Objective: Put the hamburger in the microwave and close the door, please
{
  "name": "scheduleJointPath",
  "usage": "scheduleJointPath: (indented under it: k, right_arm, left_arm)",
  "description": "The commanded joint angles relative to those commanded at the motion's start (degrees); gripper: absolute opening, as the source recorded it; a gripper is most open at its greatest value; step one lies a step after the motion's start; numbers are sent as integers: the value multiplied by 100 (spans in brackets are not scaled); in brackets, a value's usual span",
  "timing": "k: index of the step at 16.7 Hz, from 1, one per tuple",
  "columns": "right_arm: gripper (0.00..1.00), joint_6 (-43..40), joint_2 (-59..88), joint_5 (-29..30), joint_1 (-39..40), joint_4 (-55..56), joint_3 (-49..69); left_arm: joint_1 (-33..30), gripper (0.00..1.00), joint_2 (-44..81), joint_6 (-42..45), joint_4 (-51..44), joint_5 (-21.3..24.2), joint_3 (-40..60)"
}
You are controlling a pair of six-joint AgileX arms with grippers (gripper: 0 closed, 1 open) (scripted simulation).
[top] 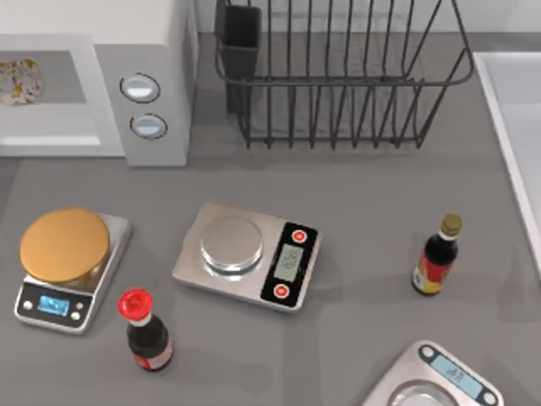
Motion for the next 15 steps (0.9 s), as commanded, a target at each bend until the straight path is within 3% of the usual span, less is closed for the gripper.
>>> scheduleJointPath:
  k: [7, 15]
  right_arm:
    - [100, 0, 0, 0, 0, 0, 0]
    - [100, 0, 0, 0, 0, 0, 0]
  left_arm:
    - [-116, 0, -128, -63, 56, -22, -98]
    - [-798, 0, -1261, -658, 714, -327, -1282]
